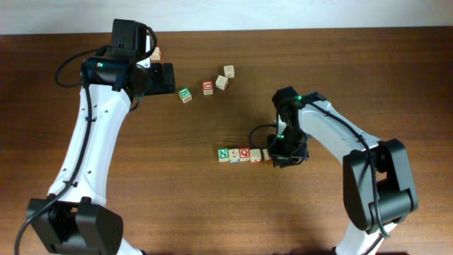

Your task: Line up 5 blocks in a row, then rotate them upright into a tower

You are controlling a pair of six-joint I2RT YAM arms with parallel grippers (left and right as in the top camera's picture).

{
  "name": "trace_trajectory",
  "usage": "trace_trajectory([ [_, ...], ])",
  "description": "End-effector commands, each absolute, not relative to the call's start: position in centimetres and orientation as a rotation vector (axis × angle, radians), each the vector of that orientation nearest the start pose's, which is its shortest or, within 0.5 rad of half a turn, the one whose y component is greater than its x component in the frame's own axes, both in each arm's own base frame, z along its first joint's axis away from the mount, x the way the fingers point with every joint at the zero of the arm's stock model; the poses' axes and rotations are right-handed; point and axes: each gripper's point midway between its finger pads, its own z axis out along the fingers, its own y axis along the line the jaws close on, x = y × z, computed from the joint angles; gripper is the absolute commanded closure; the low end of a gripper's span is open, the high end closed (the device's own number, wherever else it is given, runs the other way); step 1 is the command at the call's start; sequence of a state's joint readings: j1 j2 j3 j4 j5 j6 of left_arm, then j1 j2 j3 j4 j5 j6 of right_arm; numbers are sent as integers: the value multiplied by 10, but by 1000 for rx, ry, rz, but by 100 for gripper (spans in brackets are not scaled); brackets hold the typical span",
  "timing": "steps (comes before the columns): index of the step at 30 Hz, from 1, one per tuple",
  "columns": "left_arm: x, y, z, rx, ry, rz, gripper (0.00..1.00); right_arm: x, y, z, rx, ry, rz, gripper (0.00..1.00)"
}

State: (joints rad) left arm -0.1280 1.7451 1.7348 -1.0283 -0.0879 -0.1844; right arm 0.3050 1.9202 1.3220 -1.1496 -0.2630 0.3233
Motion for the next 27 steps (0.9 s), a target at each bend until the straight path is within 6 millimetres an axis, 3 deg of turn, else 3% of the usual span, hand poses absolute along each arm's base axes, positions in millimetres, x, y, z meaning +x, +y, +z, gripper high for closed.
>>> trace_trajectory([
  [1,438,-39,224,-126,2586,13,1,304,127,55,53,3295,327,82],
  [5,438,-39,224,-126,2586,13,1,318,109,50,31,3243,188,78],
  [9,438,-39,224,-126,2586,13,1,325,108,44,-19,3208,192,78],
  [15,438,-39,224,-126,2586,13,1,320,108,26,-18,3206,199,78],
  [27,438,-39,224,-126,2586,13,1,307,130,10,-57,3210,344,78],
])
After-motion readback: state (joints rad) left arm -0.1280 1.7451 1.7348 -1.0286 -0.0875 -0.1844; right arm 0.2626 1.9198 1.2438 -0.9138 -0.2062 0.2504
